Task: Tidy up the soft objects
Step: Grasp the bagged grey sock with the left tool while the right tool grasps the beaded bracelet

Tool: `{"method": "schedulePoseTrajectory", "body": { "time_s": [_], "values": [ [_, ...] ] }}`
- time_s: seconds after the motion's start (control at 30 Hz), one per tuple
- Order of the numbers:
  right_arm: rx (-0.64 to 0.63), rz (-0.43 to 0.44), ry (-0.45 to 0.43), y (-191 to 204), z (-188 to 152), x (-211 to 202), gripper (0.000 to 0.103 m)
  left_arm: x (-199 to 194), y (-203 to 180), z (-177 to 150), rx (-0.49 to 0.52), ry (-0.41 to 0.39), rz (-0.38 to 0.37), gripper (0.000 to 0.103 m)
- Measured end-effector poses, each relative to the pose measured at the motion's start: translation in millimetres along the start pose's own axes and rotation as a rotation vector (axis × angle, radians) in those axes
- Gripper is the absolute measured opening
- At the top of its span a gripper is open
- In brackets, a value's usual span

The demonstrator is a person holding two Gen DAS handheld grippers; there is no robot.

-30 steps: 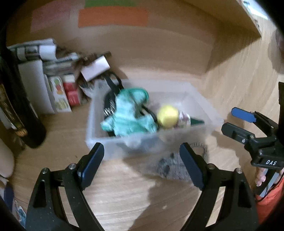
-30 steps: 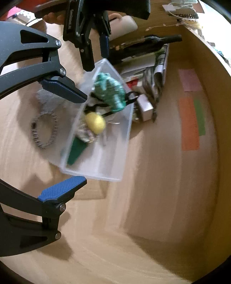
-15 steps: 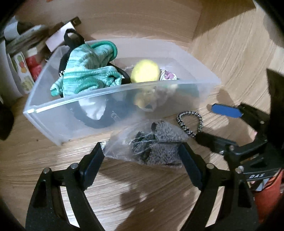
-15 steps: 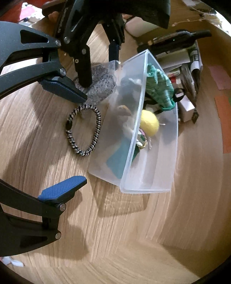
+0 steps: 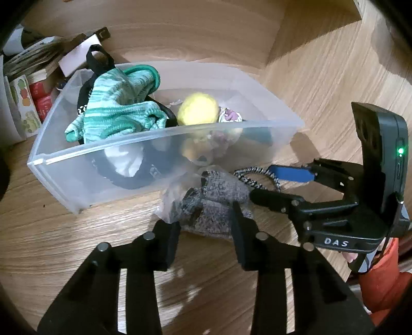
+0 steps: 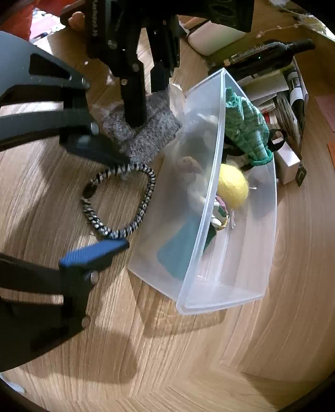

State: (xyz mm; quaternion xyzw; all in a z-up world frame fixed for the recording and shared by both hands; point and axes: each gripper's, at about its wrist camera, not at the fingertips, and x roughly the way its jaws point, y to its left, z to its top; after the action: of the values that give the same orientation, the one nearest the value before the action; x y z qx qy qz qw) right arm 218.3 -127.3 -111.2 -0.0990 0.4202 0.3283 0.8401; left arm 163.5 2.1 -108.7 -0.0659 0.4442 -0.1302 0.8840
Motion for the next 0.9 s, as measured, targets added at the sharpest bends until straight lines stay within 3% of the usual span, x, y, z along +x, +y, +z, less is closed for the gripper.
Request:
{"method": "schedulePoseTrajectory", "body": {
  "time_s": [0.07, 0.13, 0.5, 0.9],
  "values": [
    [0.0, -0.007, -0.002, -0.4, -1.7, -1.5, 0.024, -4.2, -1.7, 0.8, 0.007, -0.011, 0.011, 0.031],
    [0.003, -0.016, 0.0, -3.0, -2.5, -2.1, 0.008, -9.6, -0.6, 2.2, 0.021, -0.026, 0.023, 0.028],
    [0.002, -0.028, -0.116, -3.1, -5.2, -40.9, 0.008, -60.5, -7.6, 2.4, 0.061, -0.152, 0.084, 0.027],
    [-0.013, -0.029, -0.272, 0.5, 22.3, -88.4, 0.008, -104.4, -0.2, 41.8, 0.014, -0.323, 0.132, 0.026]
  ]
}}
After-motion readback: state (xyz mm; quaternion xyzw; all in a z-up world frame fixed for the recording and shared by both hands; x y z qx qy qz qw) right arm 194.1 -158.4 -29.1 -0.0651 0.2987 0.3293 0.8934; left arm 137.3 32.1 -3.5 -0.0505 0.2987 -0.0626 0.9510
